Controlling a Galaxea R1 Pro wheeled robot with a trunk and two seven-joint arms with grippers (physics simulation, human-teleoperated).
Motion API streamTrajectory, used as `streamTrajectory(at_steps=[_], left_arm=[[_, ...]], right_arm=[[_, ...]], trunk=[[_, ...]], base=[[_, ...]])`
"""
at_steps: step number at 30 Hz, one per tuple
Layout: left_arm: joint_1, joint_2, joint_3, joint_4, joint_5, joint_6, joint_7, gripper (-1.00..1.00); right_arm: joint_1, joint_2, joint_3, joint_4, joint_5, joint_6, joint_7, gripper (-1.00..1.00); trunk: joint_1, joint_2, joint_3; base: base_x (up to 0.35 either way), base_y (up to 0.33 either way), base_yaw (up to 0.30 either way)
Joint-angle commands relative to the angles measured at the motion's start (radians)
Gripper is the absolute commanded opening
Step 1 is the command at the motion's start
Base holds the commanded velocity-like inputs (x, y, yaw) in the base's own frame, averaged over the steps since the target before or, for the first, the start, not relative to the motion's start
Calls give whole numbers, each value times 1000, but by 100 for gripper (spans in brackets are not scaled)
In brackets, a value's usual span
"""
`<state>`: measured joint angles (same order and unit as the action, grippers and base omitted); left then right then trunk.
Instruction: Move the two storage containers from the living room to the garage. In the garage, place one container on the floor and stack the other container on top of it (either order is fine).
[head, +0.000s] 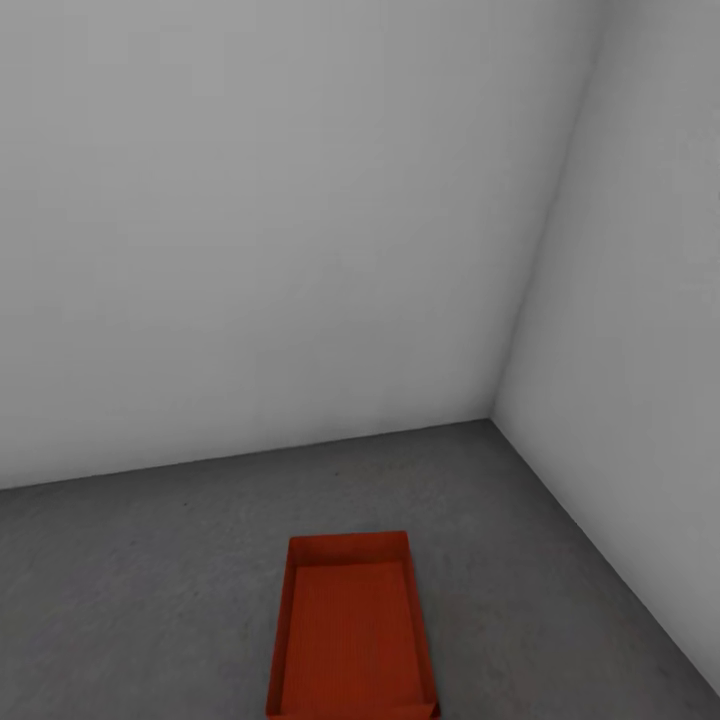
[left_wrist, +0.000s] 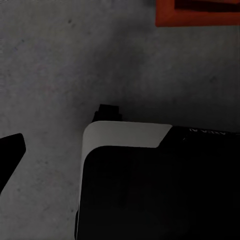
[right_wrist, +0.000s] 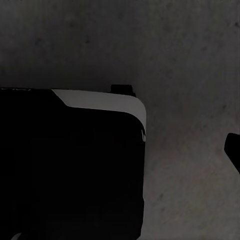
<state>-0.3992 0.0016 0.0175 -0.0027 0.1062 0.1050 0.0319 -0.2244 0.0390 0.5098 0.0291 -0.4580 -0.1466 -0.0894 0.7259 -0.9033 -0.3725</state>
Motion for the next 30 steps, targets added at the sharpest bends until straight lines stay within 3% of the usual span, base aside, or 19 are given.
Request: streamTrajectory(at_steps=[1,30], left_arm=[[0,0,1,0,10,4,2,100],[7,0,1,0,10,4,2,100]], right_arm=[[-1,1,8,3,-8,-5,-1,100],[-1,1,8,3,-8,-5,-1,100]], trunk=[[0,-1,1],[0,-1,47]], base=[[0,0,0],[0,0,0]])
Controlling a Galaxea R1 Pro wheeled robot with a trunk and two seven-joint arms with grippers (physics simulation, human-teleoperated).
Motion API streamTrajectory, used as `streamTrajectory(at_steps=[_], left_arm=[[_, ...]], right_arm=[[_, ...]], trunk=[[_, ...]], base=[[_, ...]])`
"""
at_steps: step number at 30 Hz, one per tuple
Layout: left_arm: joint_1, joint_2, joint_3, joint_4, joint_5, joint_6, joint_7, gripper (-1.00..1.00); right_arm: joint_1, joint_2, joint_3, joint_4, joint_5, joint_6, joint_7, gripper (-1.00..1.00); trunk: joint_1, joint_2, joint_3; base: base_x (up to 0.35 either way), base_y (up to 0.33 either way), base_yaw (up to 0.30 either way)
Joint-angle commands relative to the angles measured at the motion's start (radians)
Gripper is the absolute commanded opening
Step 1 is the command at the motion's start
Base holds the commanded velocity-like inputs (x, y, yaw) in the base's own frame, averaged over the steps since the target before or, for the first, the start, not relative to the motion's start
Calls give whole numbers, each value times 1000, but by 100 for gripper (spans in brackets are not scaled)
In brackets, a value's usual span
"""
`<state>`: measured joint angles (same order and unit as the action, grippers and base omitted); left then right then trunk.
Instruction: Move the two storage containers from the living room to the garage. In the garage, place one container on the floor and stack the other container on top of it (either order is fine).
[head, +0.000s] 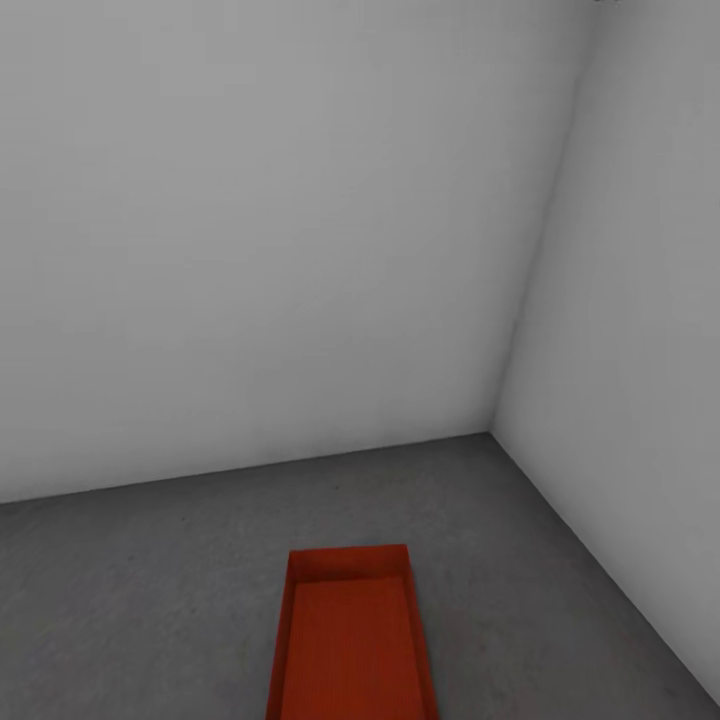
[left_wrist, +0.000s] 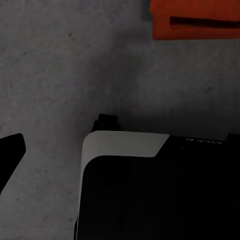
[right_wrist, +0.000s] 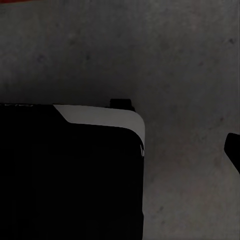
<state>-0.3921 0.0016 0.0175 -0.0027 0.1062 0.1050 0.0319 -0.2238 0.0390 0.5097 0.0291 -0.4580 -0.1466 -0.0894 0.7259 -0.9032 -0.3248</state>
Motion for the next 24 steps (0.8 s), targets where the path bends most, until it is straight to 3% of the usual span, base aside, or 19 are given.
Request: streamTrajectory(at_steps=[1,24], left_arm=[[-1,0,1,0,10,4,2,100],[15,3,1,0,10,4,1,100]], right_arm=[[-1,1,8,3,-8,-5,-1,100],[-1,1,8,3,-8,-4,-1,100]], trunk=[[0,-1,1],[0,-1,37]], base=[[0,0,0],[0,0,0]])
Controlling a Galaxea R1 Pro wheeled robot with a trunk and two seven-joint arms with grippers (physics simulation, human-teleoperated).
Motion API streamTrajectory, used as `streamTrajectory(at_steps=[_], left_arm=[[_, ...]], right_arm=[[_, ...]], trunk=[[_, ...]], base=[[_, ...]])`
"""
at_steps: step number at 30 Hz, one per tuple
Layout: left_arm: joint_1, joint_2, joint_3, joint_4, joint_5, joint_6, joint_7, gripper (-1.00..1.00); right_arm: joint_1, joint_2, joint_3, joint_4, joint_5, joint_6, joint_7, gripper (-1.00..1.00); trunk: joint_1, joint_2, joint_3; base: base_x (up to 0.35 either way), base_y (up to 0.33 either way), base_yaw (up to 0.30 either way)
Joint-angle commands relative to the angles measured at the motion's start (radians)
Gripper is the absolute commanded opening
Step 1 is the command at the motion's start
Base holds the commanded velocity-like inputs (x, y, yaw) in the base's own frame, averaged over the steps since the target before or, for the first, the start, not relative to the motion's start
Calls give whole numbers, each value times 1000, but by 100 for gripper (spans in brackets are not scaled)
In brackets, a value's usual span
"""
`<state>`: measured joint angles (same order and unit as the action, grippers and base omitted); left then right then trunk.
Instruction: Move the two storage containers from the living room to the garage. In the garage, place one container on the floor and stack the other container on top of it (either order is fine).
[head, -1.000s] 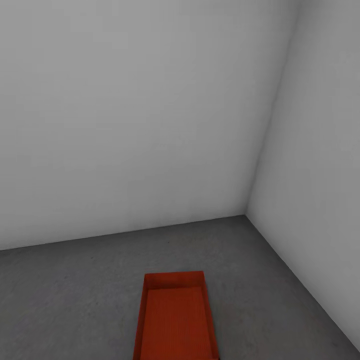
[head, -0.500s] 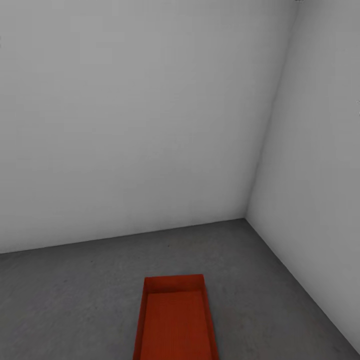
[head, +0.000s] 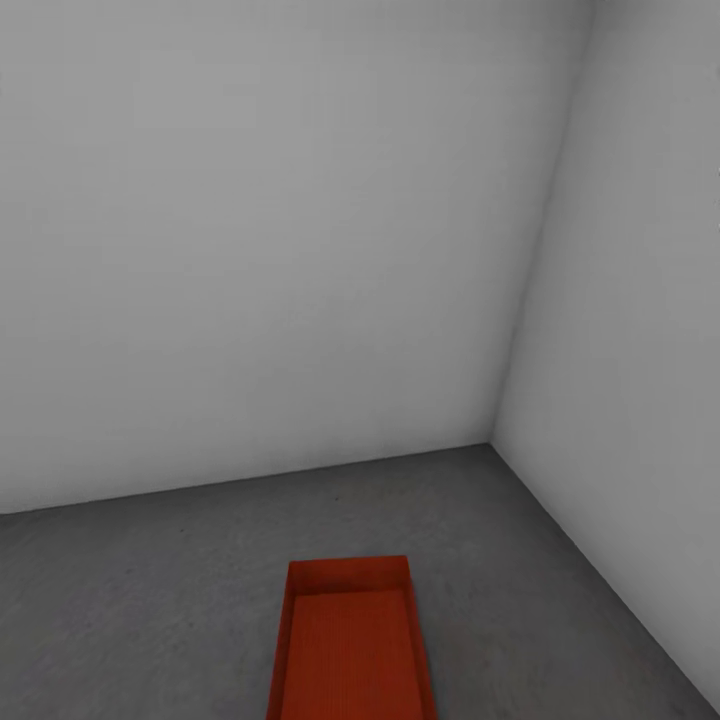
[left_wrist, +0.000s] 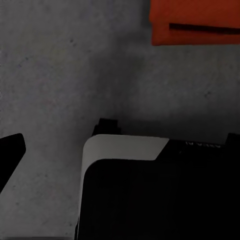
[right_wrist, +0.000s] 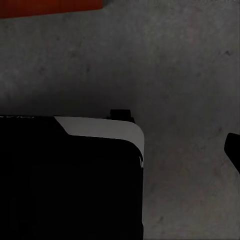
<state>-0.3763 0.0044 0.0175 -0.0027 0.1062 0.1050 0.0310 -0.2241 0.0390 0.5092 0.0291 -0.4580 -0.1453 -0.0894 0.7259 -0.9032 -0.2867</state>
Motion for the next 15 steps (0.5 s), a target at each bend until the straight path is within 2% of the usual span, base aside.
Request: streamTrajectory(at_steps=[1,15], left_arm=[[1,0,1,0,10,4,2,100],[57,-1,1,0,11,3,1,100]], right_arm=[[-1,1,8,3,-8,-5,-1,100],[24,11,9,3,-7,-6,-1,100]], trunk=[[0,-1,0],[0,-1,23]], base=[[0,0,0],[0,0,0]])
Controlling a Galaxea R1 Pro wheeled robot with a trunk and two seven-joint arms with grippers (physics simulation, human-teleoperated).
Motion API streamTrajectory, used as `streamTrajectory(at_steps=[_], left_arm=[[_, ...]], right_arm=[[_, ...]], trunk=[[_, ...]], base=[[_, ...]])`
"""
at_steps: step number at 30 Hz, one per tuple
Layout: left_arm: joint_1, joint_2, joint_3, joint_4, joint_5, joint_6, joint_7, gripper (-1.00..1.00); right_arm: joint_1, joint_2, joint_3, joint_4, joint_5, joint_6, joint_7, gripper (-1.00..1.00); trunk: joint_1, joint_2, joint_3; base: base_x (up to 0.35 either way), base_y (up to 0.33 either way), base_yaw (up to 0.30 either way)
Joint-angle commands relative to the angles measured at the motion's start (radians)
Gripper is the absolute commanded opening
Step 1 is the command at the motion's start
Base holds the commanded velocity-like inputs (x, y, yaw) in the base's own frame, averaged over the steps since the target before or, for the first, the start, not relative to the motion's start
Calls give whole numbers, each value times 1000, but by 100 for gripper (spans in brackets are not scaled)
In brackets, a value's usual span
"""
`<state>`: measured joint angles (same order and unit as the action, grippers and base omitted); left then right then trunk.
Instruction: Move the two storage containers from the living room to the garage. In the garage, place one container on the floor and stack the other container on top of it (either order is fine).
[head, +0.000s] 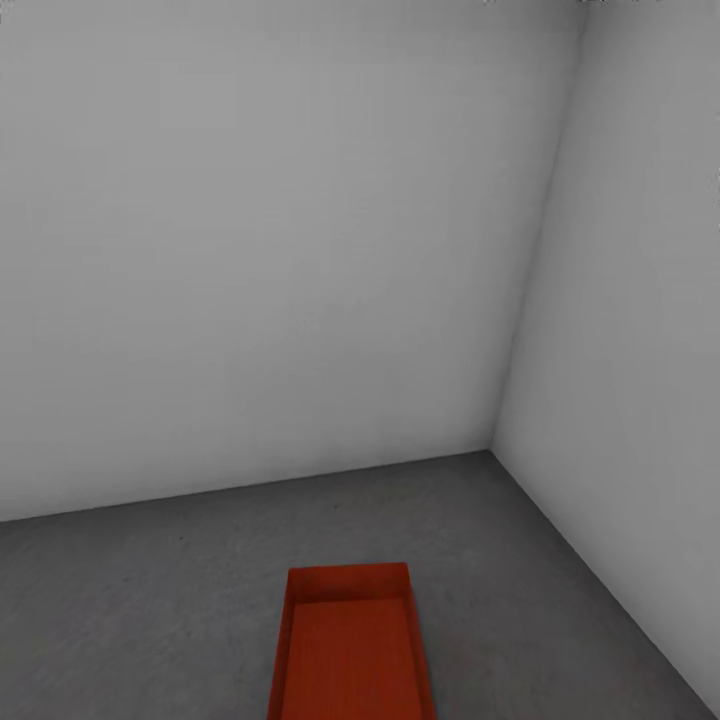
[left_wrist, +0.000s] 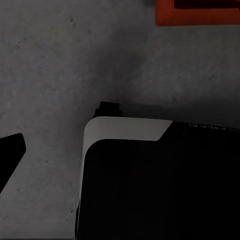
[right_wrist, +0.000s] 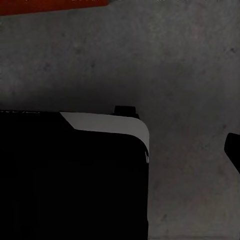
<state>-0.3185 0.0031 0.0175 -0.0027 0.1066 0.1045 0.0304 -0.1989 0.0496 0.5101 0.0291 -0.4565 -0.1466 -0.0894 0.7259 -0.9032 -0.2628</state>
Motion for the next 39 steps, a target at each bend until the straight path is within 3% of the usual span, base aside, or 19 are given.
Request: streamTrajectory(at_steps=[1,16,21,39], left_arm=[[3,0,1,0,10,3,2,100],[10,1,1,0,12,-18,2,100],[10,6,1,0,12,-83,5,100],[10,7,-2,-3,-1,-100,3,100]], right_arm=[[-1,1,8,3,-8,-5,-1,100],[6,4,8,3,-10,-4,-1,100],[5,2,7,3,-14,-4,-1,100],[4,1,8,2,-10,-4,-1,100]], trunk=[[0,-1,0],[0,-1,23],[0,-1,24],[0,-1,25]], base=[[0,0,0],[0,0,0],[0,0,0],[0,0,0]])
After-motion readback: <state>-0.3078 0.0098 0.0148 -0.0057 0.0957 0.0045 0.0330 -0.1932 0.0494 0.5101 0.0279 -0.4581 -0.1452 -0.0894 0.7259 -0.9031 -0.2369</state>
